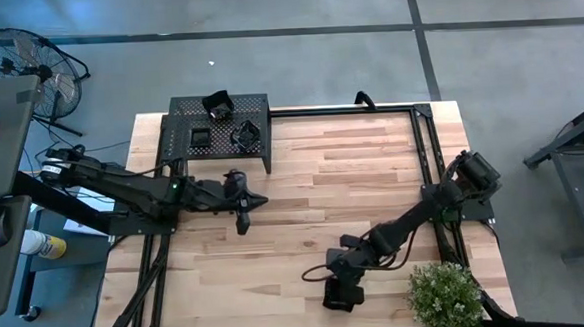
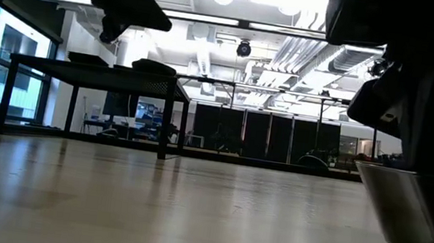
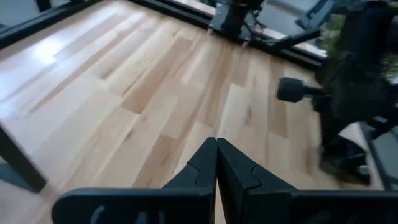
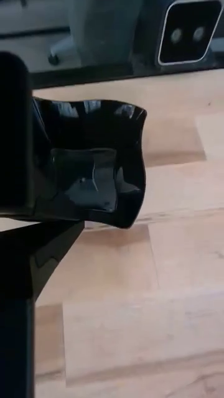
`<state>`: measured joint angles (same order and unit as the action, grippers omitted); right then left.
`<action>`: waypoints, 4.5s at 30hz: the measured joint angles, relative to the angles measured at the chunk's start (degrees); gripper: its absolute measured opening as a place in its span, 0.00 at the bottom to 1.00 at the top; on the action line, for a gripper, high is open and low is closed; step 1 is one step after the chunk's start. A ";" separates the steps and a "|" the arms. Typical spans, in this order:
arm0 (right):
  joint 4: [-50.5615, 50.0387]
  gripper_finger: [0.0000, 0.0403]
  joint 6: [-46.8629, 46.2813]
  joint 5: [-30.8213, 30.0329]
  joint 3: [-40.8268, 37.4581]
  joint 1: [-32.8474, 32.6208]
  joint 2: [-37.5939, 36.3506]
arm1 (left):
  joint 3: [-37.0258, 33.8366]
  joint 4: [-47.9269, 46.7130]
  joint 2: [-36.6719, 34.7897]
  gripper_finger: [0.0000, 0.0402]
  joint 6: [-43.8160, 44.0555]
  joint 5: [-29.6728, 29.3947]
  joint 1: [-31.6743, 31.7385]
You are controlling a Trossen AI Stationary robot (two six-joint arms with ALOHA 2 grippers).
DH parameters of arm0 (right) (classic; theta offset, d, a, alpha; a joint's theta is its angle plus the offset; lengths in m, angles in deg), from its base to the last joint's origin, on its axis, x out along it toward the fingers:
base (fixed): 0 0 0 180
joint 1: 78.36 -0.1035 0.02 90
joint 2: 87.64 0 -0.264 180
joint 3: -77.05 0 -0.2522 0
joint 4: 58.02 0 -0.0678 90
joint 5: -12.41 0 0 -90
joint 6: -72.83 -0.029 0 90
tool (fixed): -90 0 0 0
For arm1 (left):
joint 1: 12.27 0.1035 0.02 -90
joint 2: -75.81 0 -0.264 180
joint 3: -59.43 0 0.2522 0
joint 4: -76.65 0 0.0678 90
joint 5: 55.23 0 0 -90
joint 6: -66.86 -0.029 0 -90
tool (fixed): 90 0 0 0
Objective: Pick & Place Mini shaped plates
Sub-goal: Stack the black distorted square plate on the other black distorted square plate on the shelf
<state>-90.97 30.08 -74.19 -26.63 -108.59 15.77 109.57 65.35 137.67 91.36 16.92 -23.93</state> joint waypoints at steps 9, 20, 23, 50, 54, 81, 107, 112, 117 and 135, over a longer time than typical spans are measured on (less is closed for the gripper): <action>1.50 0.01 -4.72 1.58 0.00 2.46 -4.05 | -7.43 0.86 -10.34 0.00 1.38 -4.49 0.00; -0.63 0.06 -6.45 1.94 0.02 5.45 -9.94 | -16.72 -2.64 -30.28 0.00 3.20 -6.80 0.00; -2.09 0.13 -5.49 1.39 0.02 2.06 -8.51 | -17.17 -5.38 -32.74 0.00 3.90 -6.75 0.00; 5.01 0.01 -7.76 5.78 -0.07 2.56 1.14 | -17.13 -6.95 -30.60 0.00 5.82 -6.64 0.00; 5.83 0.01 -9.52 4.93 -0.07 5.37 -2.33 | -17.10 -6.96 -30.59 0.00 5.85 -6.64 0.00; 5.36 0.45 -12.84 1.56 -0.02 0.02 3.71 | -17.08 -9.96 -30.59 0.00 6.03 -6.52 0.02; 8.78 0.01 -13.47 4.52 -0.02 6.66 -1.66 | -17.08 -10.06 -30.58 0.00 7.33 -6.46 0.01; 7.72 0.00 -11.48 4.00 1.69 14.14 -1.24 | -17.08 -10.13 -30.58 0.00 7.33 -6.44 0.02; 7.58 0.00 -4.25 2.45 8.93 24.42 4.84 | -17.04 -10.70 -30.58 0.00 7.31 -6.42 0.00; -2.75 0.18 4.28 2.14 41.62 30.66 26.79 | -17.04 -16.56 -30.60 0.00 10.92 -6.03 0.01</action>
<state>-93.72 34.35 -72.05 14.99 -77.93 42.56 92.53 48.79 107.07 102.29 10.89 -23.92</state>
